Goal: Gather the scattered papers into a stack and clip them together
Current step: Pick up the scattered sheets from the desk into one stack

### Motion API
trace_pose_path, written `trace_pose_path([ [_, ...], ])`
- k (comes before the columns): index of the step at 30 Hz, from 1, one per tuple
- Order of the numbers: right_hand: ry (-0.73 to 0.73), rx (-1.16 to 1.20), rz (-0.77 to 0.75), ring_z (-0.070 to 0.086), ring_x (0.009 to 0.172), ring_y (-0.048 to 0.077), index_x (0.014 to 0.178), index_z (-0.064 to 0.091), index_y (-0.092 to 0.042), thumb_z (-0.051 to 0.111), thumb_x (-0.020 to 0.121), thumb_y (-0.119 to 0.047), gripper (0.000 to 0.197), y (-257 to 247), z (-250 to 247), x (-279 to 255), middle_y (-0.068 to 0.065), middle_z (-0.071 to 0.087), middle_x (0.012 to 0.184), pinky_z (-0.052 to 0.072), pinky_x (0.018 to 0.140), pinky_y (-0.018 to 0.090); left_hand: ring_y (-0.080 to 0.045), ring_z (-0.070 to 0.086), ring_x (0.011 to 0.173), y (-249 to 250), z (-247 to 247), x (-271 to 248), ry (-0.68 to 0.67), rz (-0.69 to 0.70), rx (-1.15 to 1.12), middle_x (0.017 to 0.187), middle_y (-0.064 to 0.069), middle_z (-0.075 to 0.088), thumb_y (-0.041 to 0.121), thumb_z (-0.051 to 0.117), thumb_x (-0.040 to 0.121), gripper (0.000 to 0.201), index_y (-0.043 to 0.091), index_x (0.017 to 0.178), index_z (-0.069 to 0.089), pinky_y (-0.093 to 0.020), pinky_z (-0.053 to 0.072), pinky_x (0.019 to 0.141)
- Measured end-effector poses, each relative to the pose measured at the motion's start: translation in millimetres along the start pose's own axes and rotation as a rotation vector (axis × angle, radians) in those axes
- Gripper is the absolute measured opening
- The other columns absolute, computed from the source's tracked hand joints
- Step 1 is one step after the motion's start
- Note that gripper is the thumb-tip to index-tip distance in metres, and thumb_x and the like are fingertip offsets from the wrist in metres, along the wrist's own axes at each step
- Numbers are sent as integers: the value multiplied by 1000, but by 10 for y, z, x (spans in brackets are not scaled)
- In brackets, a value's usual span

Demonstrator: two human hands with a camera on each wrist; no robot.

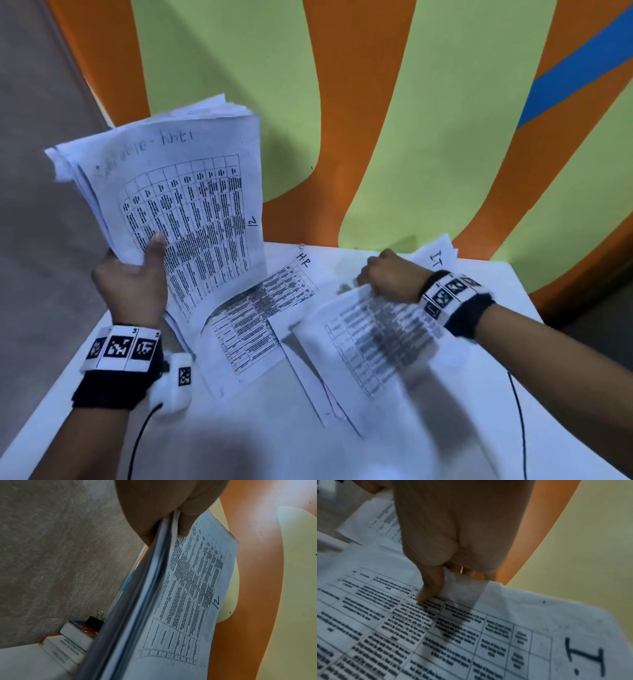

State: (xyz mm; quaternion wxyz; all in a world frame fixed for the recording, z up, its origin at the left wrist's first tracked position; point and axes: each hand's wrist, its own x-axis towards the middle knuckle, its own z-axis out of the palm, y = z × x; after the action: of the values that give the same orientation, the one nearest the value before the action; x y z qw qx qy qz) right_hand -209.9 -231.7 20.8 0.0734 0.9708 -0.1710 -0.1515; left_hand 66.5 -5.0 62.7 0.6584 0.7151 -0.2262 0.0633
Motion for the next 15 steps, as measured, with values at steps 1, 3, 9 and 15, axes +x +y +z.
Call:
trace_pose_path([
  [1,-4,-3,3,54,109,27,112,64,-17,56,86,-8,29,-15,-43,126,6,64,111,39,92,42,-16,53,83,-18,-17,11,-6,-2,-13,87,-7,57,27,68,84,26,2,85,60,-28,40,70],
  [3,-12,45,7,49,114,29,109,68,-15,59,84,-7,28,-81,-54,342,9,57,121,43,90,44,-17,55,85,-58,-47,29,-2,-7,-31,90,-8,60,25,68,84,28,-2,90,63,-29,43,74],
  [9,-149,104,-47,29,134,29,110,70,-29,69,76,-19,34,-333,254,828,5,31,148,39,98,49,-14,44,70,-264,-153,121,22,-41,32,71,-9,53,41,69,81,37,8,71,54,-27,38,57],
  [15,-241,146,30,43,119,28,121,63,-25,63,82,-19,39,-349,335,944,6,47,127,28,105,51,-16,33,55,-368,-267,184,23,-52,90,60,-8,40,40,68,82,55,-2,56,43,-24,24,42],
])
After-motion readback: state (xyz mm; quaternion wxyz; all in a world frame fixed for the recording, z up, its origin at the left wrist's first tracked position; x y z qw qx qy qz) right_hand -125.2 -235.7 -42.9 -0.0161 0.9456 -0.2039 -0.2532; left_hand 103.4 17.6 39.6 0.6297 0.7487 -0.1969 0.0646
